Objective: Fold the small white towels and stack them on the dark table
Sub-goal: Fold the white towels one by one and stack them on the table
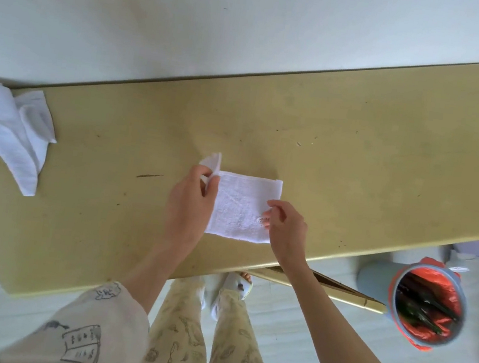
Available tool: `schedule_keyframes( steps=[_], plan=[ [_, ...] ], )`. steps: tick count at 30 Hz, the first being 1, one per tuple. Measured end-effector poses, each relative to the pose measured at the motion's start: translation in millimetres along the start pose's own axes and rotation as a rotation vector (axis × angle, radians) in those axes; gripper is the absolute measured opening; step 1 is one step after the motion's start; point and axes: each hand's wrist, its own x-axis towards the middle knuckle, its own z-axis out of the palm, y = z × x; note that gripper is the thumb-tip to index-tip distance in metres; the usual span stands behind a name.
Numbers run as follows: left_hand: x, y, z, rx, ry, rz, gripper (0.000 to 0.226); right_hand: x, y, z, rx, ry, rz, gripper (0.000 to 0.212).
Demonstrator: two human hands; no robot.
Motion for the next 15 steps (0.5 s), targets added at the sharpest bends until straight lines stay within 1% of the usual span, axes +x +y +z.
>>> schedule_keyframes(
  steps=[3, 5, 9, 12, 15],
  plan=[
    [-3, 9, 18, 0.037, -0.109, 0.024, 0.019, 7, -3, 2, 0.017, -0.068, 0.087, 0.028],
    [-1, 10, 26, 0.066, -0.15, -0.005, 0.021, 8, -11, 8, 0.042, -0.125, 0.113, 0.029],
    [-5, 18, 45, 0.099, -0.228, 0.01, 0.024, 14, -12, 3, 0.172, -0.175, 0.183, 0.027],
    [-6, 20, 55, 0.124, -0.27, 0.011, 0.028, 14, -12, 0, 0.184, -0.199, 0.186, 0.025],
    [-7, 17, 61, 0.09, -0.342, 0.043, 0.031, 15, -10, 3, 0.152, -0.201, 0.168, 0.025]
  ],
)
